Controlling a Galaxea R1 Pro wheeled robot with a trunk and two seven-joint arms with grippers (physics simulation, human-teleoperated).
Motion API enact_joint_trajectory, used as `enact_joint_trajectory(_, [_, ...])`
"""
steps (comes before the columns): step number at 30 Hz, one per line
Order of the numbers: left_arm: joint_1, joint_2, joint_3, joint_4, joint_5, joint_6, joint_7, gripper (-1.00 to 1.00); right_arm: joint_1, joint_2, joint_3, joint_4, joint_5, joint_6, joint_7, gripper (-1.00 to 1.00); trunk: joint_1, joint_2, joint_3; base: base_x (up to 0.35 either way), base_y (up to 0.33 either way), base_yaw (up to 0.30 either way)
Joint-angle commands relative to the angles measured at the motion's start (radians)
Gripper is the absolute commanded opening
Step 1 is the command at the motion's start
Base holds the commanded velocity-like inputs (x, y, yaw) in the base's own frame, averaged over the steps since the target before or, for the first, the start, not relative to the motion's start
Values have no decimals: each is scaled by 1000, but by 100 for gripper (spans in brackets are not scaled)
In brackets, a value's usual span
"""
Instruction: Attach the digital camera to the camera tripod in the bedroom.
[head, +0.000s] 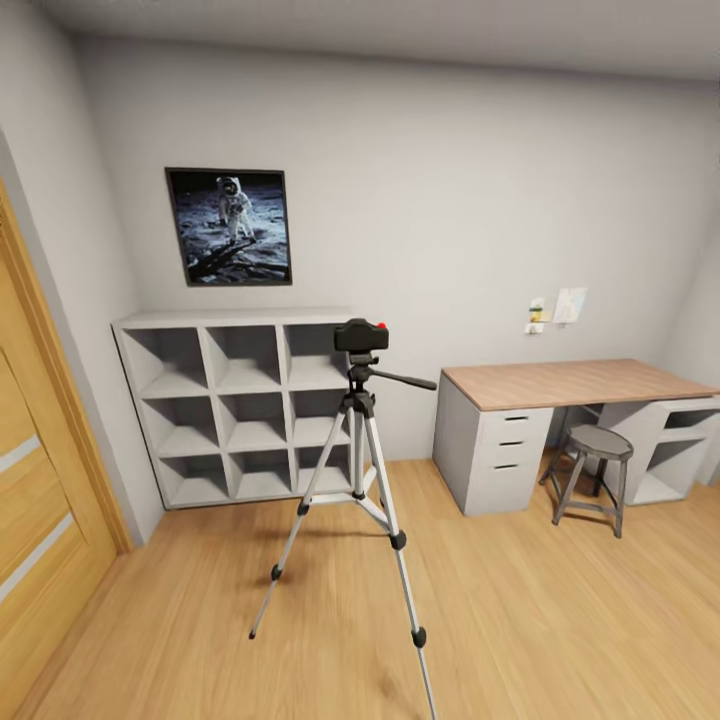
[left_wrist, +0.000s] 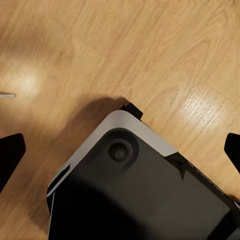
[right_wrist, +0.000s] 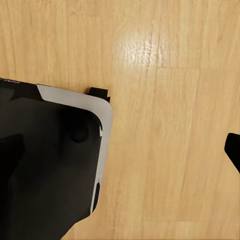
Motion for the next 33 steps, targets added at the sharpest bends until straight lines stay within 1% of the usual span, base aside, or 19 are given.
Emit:
enact_joint_trajectory(1, [0, 0, -8, -2, 9, -1, 5, 100, -1, 0, 4, 1, 5, 1, 2, 100, 0, -1, 1, 0, 0, 0])
enact_joint_trajectory(28, [0, 0, -10, -2, 8, 0, 5, 100, 0, 1, 1, 3, -1, 1, -2, 100, 0, -1, 44, 0, 0, 0])
enact_joint_trajectory(33, [0, 5, -19, 2, 0, 0, 3, 100, 21, 2, 1, 3, -2, -4, -2, 100, 0, -1, 52, 0, 0, 0])
